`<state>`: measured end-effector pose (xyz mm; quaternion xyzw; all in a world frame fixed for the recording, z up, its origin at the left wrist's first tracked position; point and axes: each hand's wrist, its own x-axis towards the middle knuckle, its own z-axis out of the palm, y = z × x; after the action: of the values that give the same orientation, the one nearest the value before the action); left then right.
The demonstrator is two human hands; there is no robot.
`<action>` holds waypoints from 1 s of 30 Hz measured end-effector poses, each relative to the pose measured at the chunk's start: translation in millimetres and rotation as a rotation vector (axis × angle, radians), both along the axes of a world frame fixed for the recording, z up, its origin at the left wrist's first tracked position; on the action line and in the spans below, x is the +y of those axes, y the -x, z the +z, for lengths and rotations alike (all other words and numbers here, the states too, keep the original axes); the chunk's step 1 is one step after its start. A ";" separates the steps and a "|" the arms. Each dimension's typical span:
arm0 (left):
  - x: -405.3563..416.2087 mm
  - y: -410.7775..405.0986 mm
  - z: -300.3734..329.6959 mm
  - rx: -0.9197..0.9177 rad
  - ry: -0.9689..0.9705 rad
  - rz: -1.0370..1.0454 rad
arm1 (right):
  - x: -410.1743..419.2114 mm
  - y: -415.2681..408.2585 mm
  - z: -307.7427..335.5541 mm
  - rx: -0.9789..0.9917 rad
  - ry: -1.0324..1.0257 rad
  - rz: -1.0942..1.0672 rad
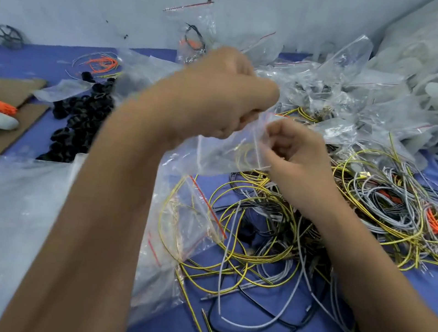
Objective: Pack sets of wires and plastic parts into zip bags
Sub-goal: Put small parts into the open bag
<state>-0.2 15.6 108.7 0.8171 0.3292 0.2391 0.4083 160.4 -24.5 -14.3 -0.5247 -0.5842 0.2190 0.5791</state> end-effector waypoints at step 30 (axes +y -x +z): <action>38.1 -6.6 -154.8 -0.200 -0.099 0.364 | -12.9 -11.0 5.9 -0.808 0.435 0.365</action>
<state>6.4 53.7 -46.1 0.7355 0.4172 0.4046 0.3483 171.5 -37.4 -8.4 -0.5656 -0.7852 0.2128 0.1356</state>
